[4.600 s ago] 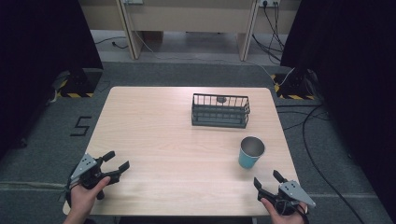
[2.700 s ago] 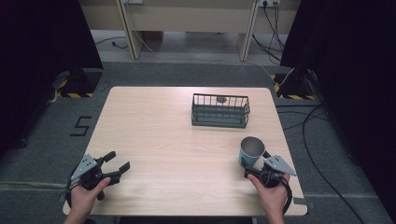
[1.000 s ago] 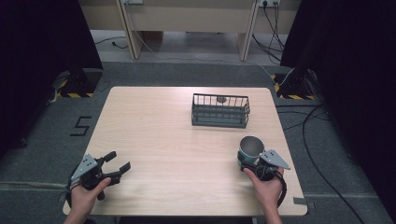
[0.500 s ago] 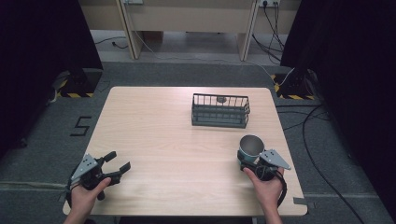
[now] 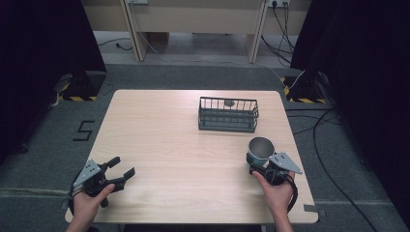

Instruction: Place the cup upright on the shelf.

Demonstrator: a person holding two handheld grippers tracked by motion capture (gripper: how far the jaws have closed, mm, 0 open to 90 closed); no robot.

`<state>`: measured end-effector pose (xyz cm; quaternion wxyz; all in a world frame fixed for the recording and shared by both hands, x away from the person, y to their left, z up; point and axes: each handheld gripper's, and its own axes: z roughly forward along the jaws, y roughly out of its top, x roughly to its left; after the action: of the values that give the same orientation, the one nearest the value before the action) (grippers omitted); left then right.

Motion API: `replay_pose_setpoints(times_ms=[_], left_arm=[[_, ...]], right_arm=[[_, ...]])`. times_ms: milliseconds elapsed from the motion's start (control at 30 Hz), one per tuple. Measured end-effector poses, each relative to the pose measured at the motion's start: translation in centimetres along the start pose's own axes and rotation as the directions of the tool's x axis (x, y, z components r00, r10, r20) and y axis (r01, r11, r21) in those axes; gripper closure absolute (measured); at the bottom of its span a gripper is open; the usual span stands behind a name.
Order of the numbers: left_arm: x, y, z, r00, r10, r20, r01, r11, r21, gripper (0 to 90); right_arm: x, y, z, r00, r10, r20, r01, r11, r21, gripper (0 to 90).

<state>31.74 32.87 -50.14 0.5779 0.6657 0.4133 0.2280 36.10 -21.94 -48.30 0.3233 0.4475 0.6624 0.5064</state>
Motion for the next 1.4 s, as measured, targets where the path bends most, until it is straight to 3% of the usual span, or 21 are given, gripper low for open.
replay_pose_setpoints(times_ms=[1400], left_arm=[[0.0, 0.0, 0.0, 1.0000, -0.001, 0.000, 0.001, 1.0000, -0.002, 16.1]], right_arm=[[0.0, 3.3, 1.4, 0.9999, -0.015, 0.007, 0.015, 0.999, -0.049, 17.2]])
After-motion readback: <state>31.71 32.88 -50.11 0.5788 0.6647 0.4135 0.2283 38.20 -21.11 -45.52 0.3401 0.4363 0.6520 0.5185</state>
